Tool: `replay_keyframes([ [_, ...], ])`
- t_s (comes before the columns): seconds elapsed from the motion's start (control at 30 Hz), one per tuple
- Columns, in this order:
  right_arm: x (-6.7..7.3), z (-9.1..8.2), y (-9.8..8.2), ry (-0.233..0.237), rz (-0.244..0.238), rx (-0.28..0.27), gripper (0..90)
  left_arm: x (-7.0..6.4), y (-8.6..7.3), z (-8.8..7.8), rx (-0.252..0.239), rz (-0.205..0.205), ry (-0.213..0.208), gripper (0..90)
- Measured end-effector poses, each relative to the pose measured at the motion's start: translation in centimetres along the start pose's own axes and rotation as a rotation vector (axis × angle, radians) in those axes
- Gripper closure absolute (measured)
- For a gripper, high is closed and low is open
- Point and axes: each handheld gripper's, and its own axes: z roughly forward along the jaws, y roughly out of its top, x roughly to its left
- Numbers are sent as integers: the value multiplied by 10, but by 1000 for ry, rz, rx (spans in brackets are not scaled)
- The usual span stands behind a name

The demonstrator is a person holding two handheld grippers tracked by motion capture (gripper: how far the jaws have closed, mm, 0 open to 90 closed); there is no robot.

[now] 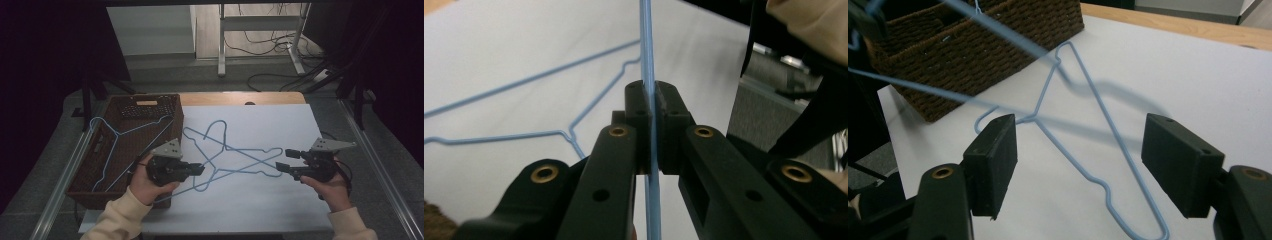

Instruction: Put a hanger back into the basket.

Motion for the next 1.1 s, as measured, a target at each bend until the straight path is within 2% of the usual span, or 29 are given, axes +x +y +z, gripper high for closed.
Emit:
replay_keyframes([
  [0.07,0,1,-2,-5,9,7,312,3,-2,-10,-22,-13,20,862],
  [0.23,0,4,-4,-24,-4,17,319,13,-8,-33,-80,-46,57,862],
  [0.4,1,9,-6,-24,-15,42,314,21,-14,-50,-101,-75,79,861],
  [0.57,2,14,-8,-18,-17,69,300,30,-22,-64,-126,-111,80,862],
  [0.77,2,18,-10,-25,-19,91,288,38,-30,-81,-161,-138,119,861],
  [1.1,1,21,-12,-32,-22,113,284,56,-44,-100,-177,-189,161,862],
])
